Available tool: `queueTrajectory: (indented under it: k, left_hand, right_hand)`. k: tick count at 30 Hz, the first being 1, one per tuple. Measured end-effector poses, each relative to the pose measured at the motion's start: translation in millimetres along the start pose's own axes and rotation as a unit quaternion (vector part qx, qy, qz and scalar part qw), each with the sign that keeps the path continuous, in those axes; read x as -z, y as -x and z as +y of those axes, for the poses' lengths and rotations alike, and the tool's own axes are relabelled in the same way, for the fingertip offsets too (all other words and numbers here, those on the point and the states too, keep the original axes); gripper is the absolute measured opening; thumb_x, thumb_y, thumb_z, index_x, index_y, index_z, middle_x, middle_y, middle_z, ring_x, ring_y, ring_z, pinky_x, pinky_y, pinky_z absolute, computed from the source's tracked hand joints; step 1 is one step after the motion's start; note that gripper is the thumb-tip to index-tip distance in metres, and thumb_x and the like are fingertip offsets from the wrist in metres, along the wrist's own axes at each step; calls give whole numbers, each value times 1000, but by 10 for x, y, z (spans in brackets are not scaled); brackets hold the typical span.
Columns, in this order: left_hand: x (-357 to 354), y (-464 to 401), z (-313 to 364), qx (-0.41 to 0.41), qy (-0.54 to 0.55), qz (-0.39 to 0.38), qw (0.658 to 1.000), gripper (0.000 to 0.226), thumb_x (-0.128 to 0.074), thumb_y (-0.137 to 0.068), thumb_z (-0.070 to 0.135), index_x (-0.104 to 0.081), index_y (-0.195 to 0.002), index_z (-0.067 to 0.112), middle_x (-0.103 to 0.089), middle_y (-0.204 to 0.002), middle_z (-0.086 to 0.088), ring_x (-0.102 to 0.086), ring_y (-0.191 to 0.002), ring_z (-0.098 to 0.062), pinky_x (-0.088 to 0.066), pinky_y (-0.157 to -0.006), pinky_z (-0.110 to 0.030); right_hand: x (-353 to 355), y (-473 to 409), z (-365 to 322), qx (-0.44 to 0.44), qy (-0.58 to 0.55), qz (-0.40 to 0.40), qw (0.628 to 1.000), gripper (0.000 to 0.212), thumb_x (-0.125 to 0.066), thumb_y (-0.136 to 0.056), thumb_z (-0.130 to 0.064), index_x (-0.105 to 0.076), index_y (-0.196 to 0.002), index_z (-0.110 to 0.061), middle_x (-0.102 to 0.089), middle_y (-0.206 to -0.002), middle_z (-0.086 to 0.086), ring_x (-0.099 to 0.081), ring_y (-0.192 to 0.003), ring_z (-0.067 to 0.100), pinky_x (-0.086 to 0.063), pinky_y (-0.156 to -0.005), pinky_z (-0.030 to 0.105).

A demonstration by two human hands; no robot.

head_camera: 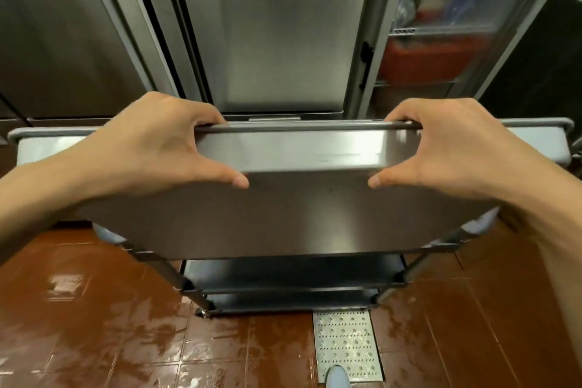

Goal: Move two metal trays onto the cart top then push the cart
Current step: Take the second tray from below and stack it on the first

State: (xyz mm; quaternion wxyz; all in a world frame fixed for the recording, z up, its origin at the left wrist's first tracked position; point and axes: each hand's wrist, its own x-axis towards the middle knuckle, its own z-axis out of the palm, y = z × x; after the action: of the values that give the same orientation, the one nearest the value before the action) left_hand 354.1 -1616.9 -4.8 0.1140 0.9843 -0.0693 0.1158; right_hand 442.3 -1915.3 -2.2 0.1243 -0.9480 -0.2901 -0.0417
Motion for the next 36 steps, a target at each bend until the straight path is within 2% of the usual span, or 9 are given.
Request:
queueTrajectory:
  k: [4,9,11,15,19,23,29,34,36]
  left_hand:
    - [244,-137,-19,-24,-6,55,998,62,-67,-54,76,-68,-92,27,-67,-73,9,-61,-69,-1,-48,-59,-21]
    - [27,-362,-138,-54,-35,121,991,75,-67,-54,80,-66,-90,14,-69,-76,-7,-62,-69,-30,-45,-61,-36]
    - [-229,-429,-218,-47,-34,135,989,66,-76,-57,66,-64,-91,10,-67,-78,-9,-62,-72,-32,-41,-63,-34]
    - [-813,-533,-344,-22,-42,150,988,56,-84,-61,49,-61,-92,9,-66,-81,-11,-60,-75,-34,-38,-66,-34]
    - [-1319,-613,-496,8,-91,139,986,51,-85,-62,48,-56,-84,12,-63,-74,-9,-58,-67,-33,-45,-56,-38]
    - [-1715,-655,-565,17,-126,96,987,49,-90,-59,40,-54,-71,9,-61,-63,-9,-60,-57,-32,-39,-45,-33]
    - [-2255,-552,-557,28,-112,48,992,41,-89,-65,33,-56,-70,8,-61,-65,-9,-60,-60,-30,-42,-39,-36]
    - [-2539,-523,-542,23,-133,18,991,42,-92,-60,29,-56,-69,9,-59,-63,-9,-59,-56,-29,-31,-37,-29]
    - [-2628,-507,-570,23,-129,3,991,40,-91,-61,26,-57,-70,8,-59,-64,-10,-60,-57,-30,-35,-36,-31]
  right_hand:
    - [206,-170,-39,16,-15,41,999,72,-77,-50,-60,-60,-109,-22,-57,-88,-7,-55,-82,17,-47,-68,36]
    - [92,-428,66,20,-20,61,998,68,-75,-56,-55,-59,-111,-20,-64,-105,0,-58,-98,25,-48,-88,47]
    - [-121,-552,186,15,-6,71,997,61,-83,-63,-45,-58,-112,-20,-63,-112,2,-56,-105,27,-43,-92,42]
    - [-691,-728,403,1,7,121,993,54,-87,-63,-38,-59,-105,-17,-62,-105,3,-51,-102,25,-27,-83,32]
    - [-1262,-803,575,-8,-3,164,986,48,-90,-59,-28,-60,-92,-13,-61,-91,6,-52,-91,27,-27,-79,33]
    - [-1765,-812,671,-15,-1,177,984,41,-91,-57,-20,-60,-82,-11,-62,-83,6,-55,-83,27,-28,-73,34]
    - [-2276,-799,815,-26,0,155,988,37,-90,-59,-12,-59,-80,-10,-61,-79,7,-54,-78,28,-28,-71,35]
    - [-2565,-748,925,-47,-1,135,990,36,-89,-59,-10,-57,-77,-10,-60,-76,6,-55,-76,29,-27,-70,35]
    - [-2670,-743,934,-51,7,123,991,35,-89,-61,-11,-57,-76,-11,-60,-76,6,-54,-76,27,-29,-70,35]
